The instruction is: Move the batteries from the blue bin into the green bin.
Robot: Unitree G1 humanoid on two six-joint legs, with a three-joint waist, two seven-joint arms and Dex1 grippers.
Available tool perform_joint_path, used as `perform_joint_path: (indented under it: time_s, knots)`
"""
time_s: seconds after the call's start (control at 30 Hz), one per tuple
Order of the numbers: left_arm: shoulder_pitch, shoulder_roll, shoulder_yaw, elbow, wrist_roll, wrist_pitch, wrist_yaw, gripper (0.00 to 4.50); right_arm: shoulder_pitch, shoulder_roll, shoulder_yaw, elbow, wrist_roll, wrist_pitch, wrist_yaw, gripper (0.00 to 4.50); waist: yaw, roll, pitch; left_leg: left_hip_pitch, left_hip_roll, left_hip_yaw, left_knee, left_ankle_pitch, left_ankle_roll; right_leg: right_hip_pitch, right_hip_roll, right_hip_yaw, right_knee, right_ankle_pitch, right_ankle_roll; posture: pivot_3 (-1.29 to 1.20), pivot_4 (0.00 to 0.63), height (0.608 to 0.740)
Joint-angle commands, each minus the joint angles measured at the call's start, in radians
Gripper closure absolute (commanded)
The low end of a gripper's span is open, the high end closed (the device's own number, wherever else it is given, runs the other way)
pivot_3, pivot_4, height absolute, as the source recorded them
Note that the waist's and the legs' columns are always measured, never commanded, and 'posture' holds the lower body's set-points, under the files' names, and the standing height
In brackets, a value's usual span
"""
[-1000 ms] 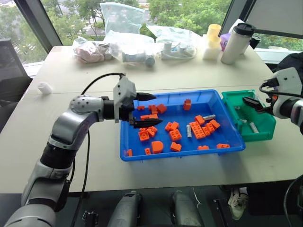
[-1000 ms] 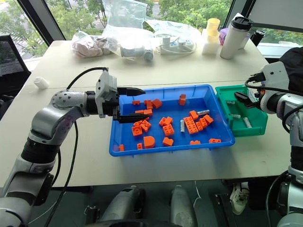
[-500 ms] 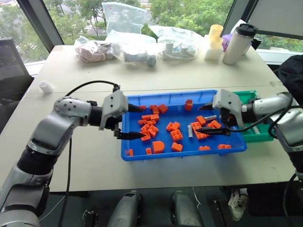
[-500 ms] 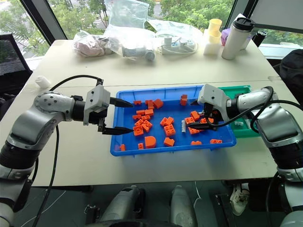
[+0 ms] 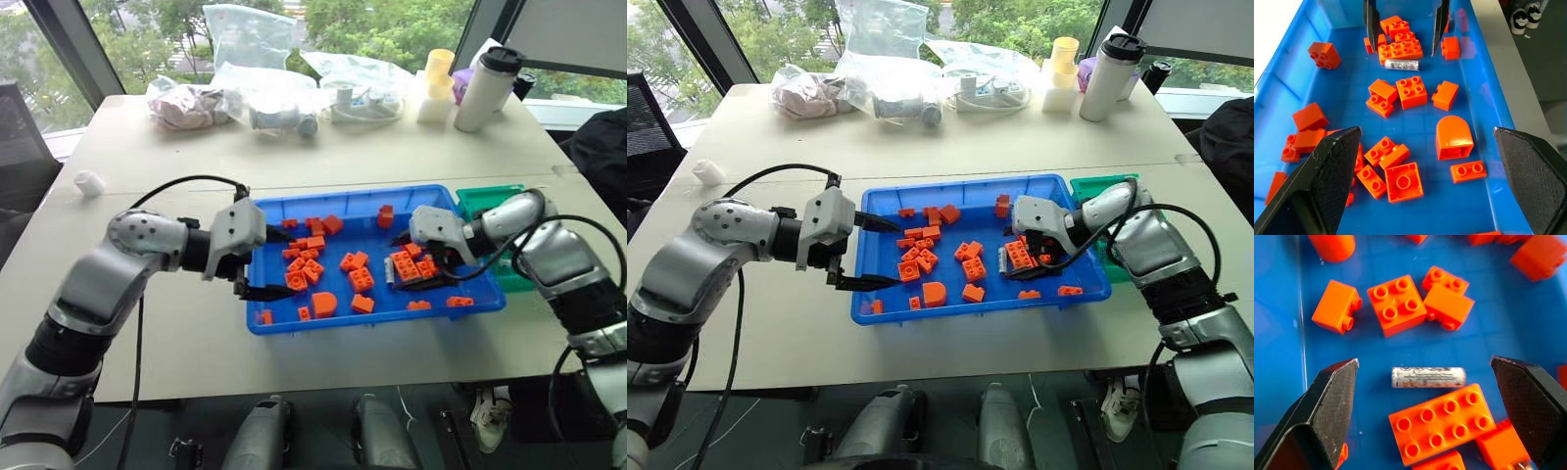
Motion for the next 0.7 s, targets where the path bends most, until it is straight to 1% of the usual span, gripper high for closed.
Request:
perform_joint_path:
  time_s: [0.03, 0.13, 0.3, 0.33, 0.4, 0.5, 0.7]
  knots:
    - [-0.001, 0.018, 0.050, -0.038, -0.019, 0.015, 0.016, 0.00, -0.054, 0.027, 0.003, 0.072, -0.045, -0.050, 0.008, 0.06, 0.006, 0.000, 0.000, 0.000, 0.000, 0.000, 0.000, 0.000, 0.000, 0.000, 0.000, 0.000, 0.000, 0.000, 0.000, 0.00, 0.150, 0.740]
    - [-0.005, 0.021, 0.052, -0.035, -0.022, 0.019, 0.016, 0.00, -0.068, 0.048, 0.013, 0.118, -0.075, -0.079, 0.011, 0.06, 0.007, 0.000, 0.000, 0.000, -0.001, 0.000, 0.000, 0.000, 0.000, 0.001, -0.001, 0.000, 0.000, 0.000, 0.000, 0.00, 0.150, 0.740]
    - [-0.014, 0.017, 0.047, -0.028, -0.019, 0.015, 0.016, 0.00, -0.071, 0.053, 0.011, 0.131, -0.102, -0.087, 0.018, 0.06, 0.004, 0.000, 0.000, 0.000, -0.001, -0.001, 0.000, 0.000, 0.000, 0.000, -0.001, 0.000, 0.000, 0.000, 0.000, 0.00, 0.150, 0.740]
    - [-0.015, 0.015, 0.046, -0.026, -0.017, 0.013, 0.016, 0.00, -0.071, 0.052, 0.010, 0.133, -0.108, -0.087, 0.016, 0.29, 0.004, 0.000, 0.000, 0.000, -0.001, -0.001, 0.000, 0.000, -0.001, 0.000, -0.001, -0.001, 0.000, 0.000, 0.000, 0.00, 0.150, 0.740]
    - [-0.017, 0.014, 0.044, -0.024, -0.016, 0.011, 0.016, 0.00, -0.071, 0.052, 0.007, 0.134, -0.115, -0.087, 0.014, 0.89, 0.003, 0.000, 0.000, 0.000, -0.001, -0.001, 0.000, 0.000, -0.001, 0.000, -0.001, 0.000, 0.000, 0.000, 0.000, 0.00, 0.150, 0.740]
    - [-0.021, 0.008, 0.038, -0.016, -0.010, 0.003, 0.016, 0.00, -0.064, 0.047, -0.002, 0.119, -0.111, -0.072, 0.022, 2.30, 0.004, 0.000, 0.000, 0.000, -0.001, -0.001, 0.000, 0.000, -0.001, 0.000, -0.001, 0.000, 0.000, 0.000, 0.000, 0.00, 0.150, 0.740]
    - [-0.030, -0.002, 0.031, -0.007, -0.005, -0.005, 0.015, 0.00, -0.051, 0.041, -0.005, 0.093, -0.114, -0.065, 0.029, 2.28, 0.004, 0.000, 0.000, 0.000, -0.001, 0.000, 0.000, 0.000, -0.001, 0.000, -0.001, 0.000, 0.000, 0.000, 0.000, 0.00, 0.150, 0.740]
